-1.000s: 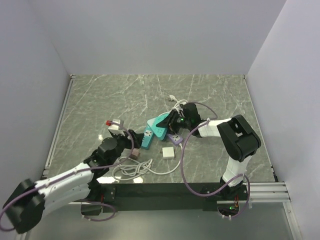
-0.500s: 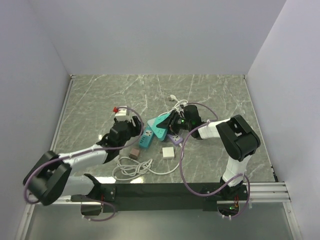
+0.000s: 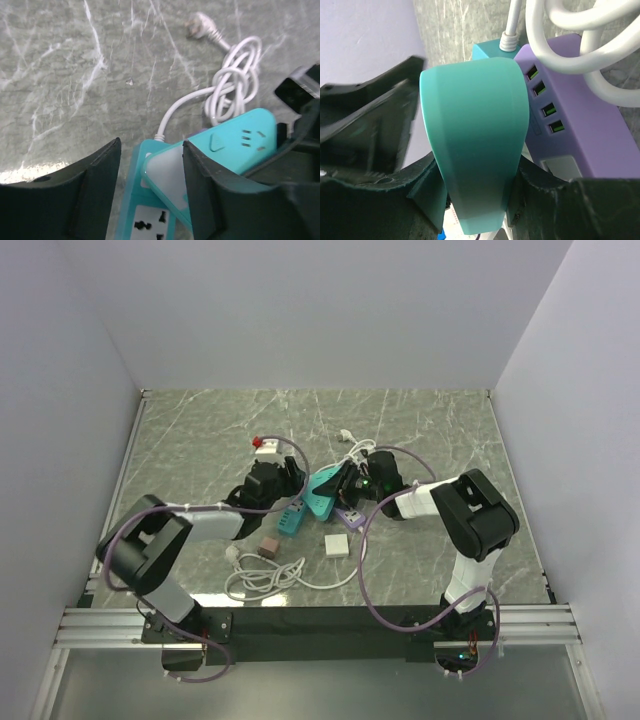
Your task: Insert the plug
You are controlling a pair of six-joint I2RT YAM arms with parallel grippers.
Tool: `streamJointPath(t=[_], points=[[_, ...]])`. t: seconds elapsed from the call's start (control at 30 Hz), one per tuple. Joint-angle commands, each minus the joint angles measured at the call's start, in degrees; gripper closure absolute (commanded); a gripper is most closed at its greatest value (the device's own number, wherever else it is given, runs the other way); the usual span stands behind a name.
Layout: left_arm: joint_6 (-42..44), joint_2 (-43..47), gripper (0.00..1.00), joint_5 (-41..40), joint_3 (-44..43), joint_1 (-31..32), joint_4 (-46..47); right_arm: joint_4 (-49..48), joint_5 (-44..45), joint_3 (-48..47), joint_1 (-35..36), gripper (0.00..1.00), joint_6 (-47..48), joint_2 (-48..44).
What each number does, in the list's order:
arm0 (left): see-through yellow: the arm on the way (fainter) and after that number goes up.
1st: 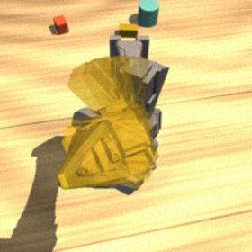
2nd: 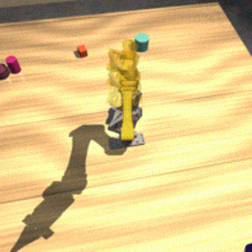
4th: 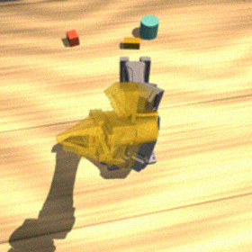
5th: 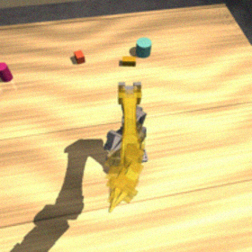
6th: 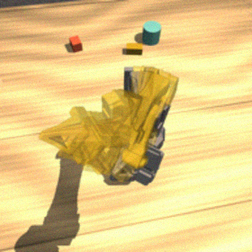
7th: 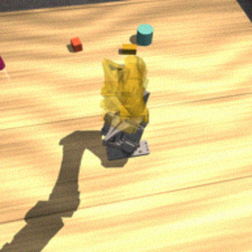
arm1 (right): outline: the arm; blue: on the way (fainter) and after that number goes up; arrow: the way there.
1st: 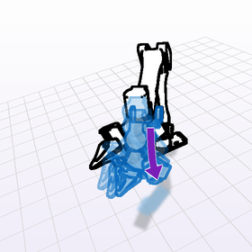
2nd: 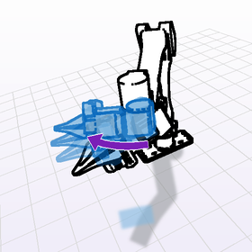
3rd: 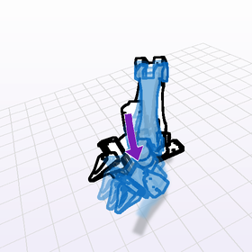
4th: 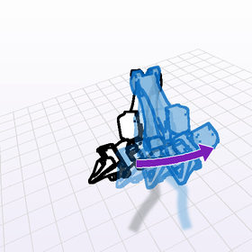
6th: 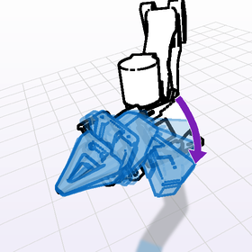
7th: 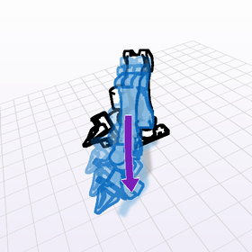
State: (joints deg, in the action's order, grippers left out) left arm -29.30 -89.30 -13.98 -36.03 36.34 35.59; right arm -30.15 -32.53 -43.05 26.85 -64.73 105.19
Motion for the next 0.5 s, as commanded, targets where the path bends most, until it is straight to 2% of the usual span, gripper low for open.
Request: streamJointPath(t=[0.0, 0.3, 0.47], points=[[0.2, -4.1, 0.43, 1.1, -4.2, -0.1, 0.8, 18.2, 18.6, 5.0, -0.8, 1.0, 4.3, 6.7], [-0.6, -9.3, 0.65, -0.6, -6.0, 0.5, -0.9, 17.7, 21.2, 5.2, -0.7, 1.0, 4.5, 6.0], [-0.7, -11.4, 0.69, -6.2, -6.5, 3.6, -2.6, 18.8, 22.3, 4.7, -0.2, 1.0, 4.2, 5.5]])
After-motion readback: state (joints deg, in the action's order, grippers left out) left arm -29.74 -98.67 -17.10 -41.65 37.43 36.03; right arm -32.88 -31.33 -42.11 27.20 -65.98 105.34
